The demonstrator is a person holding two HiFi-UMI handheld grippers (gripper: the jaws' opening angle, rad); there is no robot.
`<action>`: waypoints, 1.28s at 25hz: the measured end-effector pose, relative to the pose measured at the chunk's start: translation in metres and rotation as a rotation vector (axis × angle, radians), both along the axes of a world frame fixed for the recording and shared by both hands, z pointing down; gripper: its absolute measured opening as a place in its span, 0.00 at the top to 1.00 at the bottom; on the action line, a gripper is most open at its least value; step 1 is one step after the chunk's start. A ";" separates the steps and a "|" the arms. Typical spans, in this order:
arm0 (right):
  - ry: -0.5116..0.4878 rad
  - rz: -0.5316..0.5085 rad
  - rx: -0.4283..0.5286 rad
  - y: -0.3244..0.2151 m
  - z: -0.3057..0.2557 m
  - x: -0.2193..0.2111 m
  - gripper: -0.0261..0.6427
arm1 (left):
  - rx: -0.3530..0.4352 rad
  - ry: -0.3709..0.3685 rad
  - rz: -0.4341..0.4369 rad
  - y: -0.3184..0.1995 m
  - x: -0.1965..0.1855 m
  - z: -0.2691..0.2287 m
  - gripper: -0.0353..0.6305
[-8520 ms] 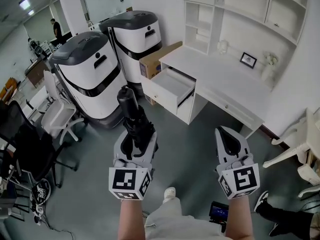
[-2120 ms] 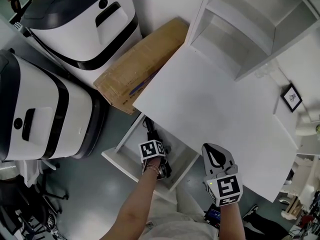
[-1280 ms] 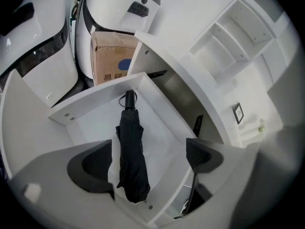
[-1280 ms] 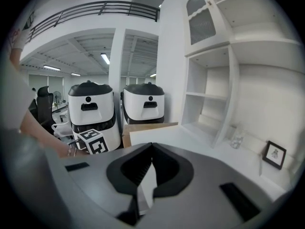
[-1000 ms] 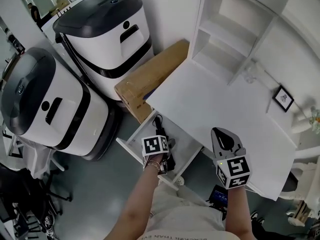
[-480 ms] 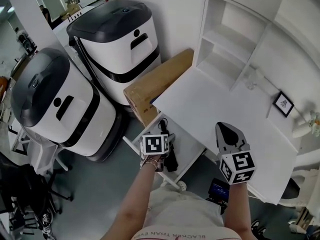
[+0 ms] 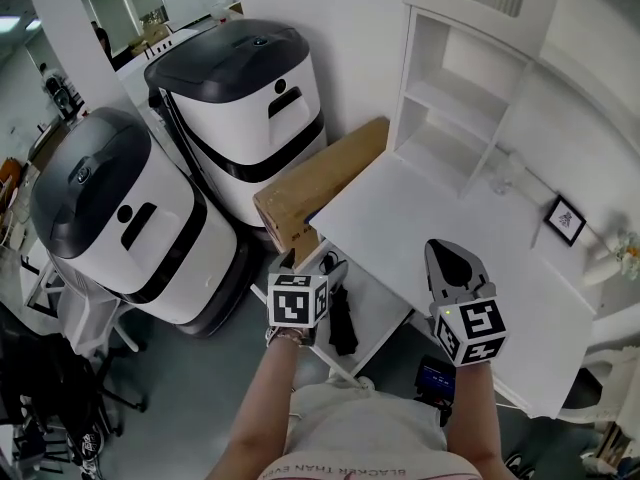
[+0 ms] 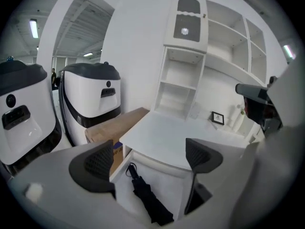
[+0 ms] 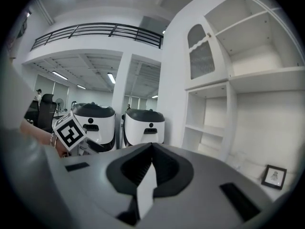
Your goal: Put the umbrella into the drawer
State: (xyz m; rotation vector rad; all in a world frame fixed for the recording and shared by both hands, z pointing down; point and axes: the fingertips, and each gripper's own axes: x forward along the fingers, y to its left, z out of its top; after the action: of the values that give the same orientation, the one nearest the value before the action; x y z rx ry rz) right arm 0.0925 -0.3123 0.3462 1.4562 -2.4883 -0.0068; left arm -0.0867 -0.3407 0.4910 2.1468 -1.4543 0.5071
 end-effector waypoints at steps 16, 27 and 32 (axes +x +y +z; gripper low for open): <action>0.017 -0.010 0.121 -0.007 -0.049 -0.007 0.95 | 0.516 -0.021 -0.082 -0.011 -0.033 -0.152 0.80; -0.032 0.052 0.186 -0.001 -0.077 -0.001 0.95 | 0.768 -0.067 0.007 0.014 -0.030 -0.226 0.93; -0.053 0.067 0.226 0.005 -0.095 0.000 0.95 | 0.845 -0.091 0.030 0.027 -0.030 -0.254 0.93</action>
State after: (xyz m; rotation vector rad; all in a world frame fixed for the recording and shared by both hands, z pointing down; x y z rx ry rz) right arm 0.0920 -0.3071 0.2513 1.6471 -2.5473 -0.2483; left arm -0.1172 -0.3141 0.2373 2.7940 -1.9182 -0.0370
